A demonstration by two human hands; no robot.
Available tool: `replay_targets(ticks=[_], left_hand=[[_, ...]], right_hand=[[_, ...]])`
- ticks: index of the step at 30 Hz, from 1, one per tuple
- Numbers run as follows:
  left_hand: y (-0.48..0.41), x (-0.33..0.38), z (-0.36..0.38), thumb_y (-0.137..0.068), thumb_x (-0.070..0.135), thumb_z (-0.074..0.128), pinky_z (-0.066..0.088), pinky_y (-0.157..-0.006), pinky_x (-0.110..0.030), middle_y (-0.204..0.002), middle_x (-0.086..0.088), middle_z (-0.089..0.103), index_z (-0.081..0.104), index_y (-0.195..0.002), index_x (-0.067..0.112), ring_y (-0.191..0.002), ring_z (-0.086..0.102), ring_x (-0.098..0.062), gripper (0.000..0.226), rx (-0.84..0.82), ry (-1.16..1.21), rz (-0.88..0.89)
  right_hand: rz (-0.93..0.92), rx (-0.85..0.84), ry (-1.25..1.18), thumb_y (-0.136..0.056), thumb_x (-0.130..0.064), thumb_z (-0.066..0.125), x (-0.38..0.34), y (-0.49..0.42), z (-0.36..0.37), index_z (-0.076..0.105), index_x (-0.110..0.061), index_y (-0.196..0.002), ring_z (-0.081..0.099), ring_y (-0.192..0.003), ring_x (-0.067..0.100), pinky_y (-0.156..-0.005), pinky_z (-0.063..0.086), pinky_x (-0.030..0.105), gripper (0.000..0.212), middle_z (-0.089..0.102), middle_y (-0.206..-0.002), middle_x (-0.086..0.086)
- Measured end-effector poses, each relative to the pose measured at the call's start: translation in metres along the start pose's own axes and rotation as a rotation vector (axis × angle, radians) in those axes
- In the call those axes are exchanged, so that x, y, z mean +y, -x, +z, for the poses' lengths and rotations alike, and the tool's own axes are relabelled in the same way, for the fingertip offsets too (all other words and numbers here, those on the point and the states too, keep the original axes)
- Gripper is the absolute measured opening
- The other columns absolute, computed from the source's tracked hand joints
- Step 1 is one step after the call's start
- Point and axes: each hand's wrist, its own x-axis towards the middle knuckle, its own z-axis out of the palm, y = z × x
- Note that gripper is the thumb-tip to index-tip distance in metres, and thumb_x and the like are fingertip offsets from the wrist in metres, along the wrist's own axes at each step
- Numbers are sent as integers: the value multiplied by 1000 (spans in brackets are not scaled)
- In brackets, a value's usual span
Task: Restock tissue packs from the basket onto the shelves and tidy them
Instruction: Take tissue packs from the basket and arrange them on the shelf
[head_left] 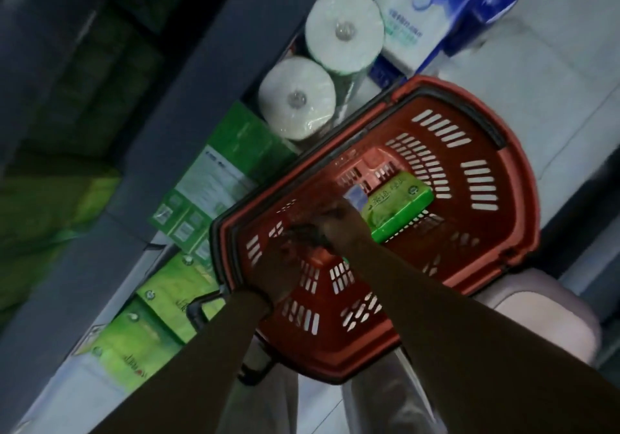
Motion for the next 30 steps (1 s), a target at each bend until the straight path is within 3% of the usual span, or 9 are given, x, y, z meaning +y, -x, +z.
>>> replay_targets(ticks=[3, 5, 7, 9, 12, 16, 23, 26, 30], left_hand=[[35, 35, -27, -88, 17, 79, 47, -111, -42, -140, -15, 62, 58, -140, 4, -130, 59, -34, 57, 15, 63, 65], [60, 64, -51, -76, 21, 90, 54, -101, -38, -127, -5, 68, 60, -132, 13, -119, 65, -25, 64, 103, 121, 180], [90, 90, -77, -65, 37, 91, 54, -100, -34, -128, 2, 65, 56, -135, 21, -119, 63, -17, 80, 119, 88, 296], [124, 116, -106, -61, 52, 83, 51, -106, -40, -136, -1, 62, 52, -141, 24, -124, 59, -19, 90, 94, 0, 386], [177, 154, -156, -64, 37, 87, 57, -94, -43, -119, 9, 68, 57, -124, 34, -109, 67, -13, 67, -36, 91, 454], [245, 195, -231, -80, 33, 86, 56, -91, -41, -111, 6, 73, 63, -120, 25, -104, 70, -15, 48, -63, 164, 499], [363, 253, -366, -77, 48, 83, 53, -92, -57, -111, -16, 73, 70, -116, 17, -105, 70, -37, 51, -1, 263, 602], [409, 267, -409, -84, 30, 85, 56, -100, -40, -117, 13, 76, 69, -124, 19, -109, 71, -4, 44, 26, 321, 588], [467, 282, -442, -95, -6, 66, 52, -58, -9, -83, 17, 78, 68, -110, 17, -67, 70, 7, 27, 64, 481, 600]], right_hand=[[87, 148, -267, -86, -26, 75, -12, 38, -35, 69, -22, -79, 69, -73, 29, -75, 61, 48, 11, 71, -80, 8], [171, 95, -404, -95, -17, 69, -41, 82, -69, 68, -17, -81, 65, -53, 23, -48, 57, 36, 14, 67, -70, 8], [265, -25, -394, -97, -31, 66, -71, 128, -103, 68, -14, -88, 58, -43, 22, -38, 43, 24, 19, 63, -67, 11], [301, -141, -360, -94, -55, 64, -104, 171, -135, 70, -13, -86, 48, -45, 23, -39, 37, 22, 43, 61, -62, 12], [274, -198, -359, -93, -75, 54, -161, 237, -172, 69, -20, -82, 39, -42, 14, -44, 27, 16, 58, 62, -59, 8], [124, -166, -260, -92, -78, 54, -233, 330, -198, 63, -31, -111, 50, -35, 11, -41, 26, 13, 51, 59, -68, 1], [-343, -34, 156, -92, -73, 60, -346, 481, -227, 69, -18, -87, 44, -36, 19, -43, 34, 23, 56, 50, -51, 4], [-544, 138, 194, -88, -65, 71, -371, 511, -235, 74, -18, -87, 52, -46, 20, -48, 39, 26, 48, 59, -55, -4], [-563, 180, 139, -55, -88, 72, -383, 541, -230, 71, -26, -116, 73, -91, 26, -73, 57, 39, 87, 74, -108, 0]])
